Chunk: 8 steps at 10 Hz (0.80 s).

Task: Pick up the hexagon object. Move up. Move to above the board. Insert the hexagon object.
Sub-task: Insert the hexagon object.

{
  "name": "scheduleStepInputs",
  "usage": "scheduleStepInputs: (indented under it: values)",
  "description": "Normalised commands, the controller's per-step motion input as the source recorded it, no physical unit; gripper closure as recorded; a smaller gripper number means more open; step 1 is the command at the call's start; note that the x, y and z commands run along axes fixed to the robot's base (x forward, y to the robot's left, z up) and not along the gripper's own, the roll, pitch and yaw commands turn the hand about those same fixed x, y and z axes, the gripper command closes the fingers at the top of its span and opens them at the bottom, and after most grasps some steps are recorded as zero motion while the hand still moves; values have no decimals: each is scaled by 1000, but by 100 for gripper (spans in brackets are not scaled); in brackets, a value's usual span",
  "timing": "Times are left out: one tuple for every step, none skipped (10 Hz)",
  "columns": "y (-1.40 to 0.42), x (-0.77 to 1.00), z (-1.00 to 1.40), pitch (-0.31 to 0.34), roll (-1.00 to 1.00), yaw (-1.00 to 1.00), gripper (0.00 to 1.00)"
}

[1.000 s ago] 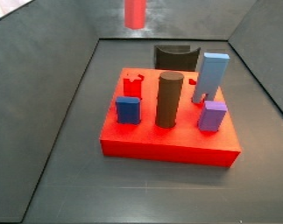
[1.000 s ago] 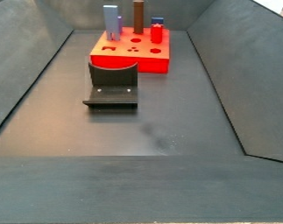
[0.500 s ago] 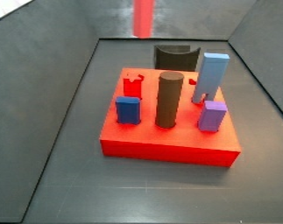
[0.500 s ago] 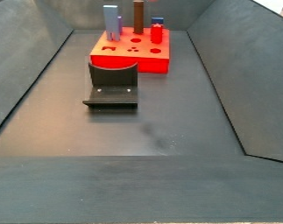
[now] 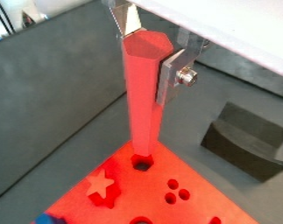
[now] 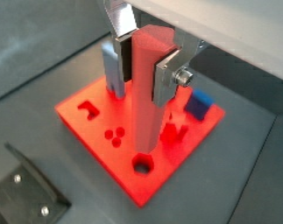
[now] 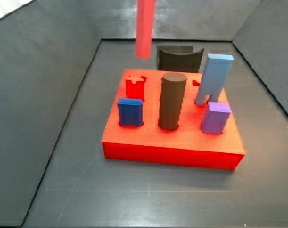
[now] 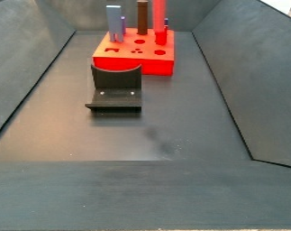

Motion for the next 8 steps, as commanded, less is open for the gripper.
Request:
scheduleStepInputs:
  values:
    - [0, -383, -500, -393, 0, 0, 100]
    - [0, -34, -363, -356, -14, 0, 100]
    - [0, -34, -349, -364, -57, 0, 100]
    - [0, -3, -357, -299, 0, 0, 100]
    - [0, 54, -251, 0, 93, 0, 100]
    - [0, 120, -217, 33, 93, 0, 100]
    - [0, 209, -380, 21, 24, -20, 100]
    - [0, 154, -277, 43, 9, -37, 100]
